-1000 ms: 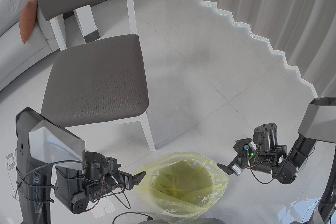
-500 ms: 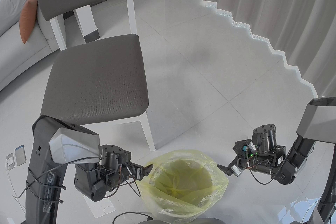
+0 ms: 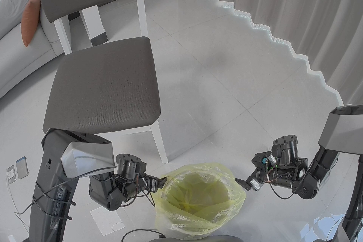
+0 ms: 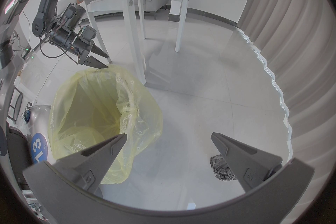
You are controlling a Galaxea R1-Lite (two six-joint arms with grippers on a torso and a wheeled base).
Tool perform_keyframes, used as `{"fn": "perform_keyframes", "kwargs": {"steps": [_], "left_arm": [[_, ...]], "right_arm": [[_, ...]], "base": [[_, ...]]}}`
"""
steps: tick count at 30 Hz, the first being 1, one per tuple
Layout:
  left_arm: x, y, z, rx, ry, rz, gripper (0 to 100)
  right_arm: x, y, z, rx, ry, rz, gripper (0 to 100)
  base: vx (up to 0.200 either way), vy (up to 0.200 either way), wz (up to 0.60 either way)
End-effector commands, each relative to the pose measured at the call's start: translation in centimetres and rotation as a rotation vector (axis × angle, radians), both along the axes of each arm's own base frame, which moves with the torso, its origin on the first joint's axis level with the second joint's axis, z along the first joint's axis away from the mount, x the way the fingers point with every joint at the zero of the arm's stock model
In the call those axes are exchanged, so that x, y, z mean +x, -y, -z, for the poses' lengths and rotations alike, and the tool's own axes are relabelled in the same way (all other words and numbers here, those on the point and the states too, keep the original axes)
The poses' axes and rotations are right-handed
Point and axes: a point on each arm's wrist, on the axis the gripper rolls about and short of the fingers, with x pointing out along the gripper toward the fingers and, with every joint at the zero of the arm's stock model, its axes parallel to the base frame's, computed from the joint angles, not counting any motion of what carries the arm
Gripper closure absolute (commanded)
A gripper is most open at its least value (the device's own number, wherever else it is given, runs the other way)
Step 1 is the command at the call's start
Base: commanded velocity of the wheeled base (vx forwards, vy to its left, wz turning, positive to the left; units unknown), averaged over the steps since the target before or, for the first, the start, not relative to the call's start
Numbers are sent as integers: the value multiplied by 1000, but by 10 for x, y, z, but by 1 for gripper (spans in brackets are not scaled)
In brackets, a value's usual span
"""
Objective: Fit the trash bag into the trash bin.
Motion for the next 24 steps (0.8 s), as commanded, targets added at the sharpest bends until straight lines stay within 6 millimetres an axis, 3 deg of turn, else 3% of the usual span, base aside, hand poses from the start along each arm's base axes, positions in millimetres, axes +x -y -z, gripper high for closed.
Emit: {"fn": "perform_keyframes", "kwargs": {"steps": [1, 5, 12, 19, 24], "left_arm": [[4, 7, -7, -21, 30, 11, 0], [3, 4, -17, -37, 41, -4, 0], [-21, -32, -47, -95, 46, -60, 0], [-43, -45, -51, -117, 86, -65, 0], [-53, -49, -50, -116, 86, -64, 0]], "right_arm": [[0, 1, 3, -5, -10, 1, 0], [0, 2, 3, -5, -10, 4, 0], [2, 0, 14, -24, -41, 0, 0], [19, -4, 35, -53, -100, 9, 0], [28, -8, 38, -71, -141, 5, 0]], "base": [[0, 0, 0], [0, 0, 0], [0, 0, 0], [0, 0, 0], [0, 0, 0]]}}
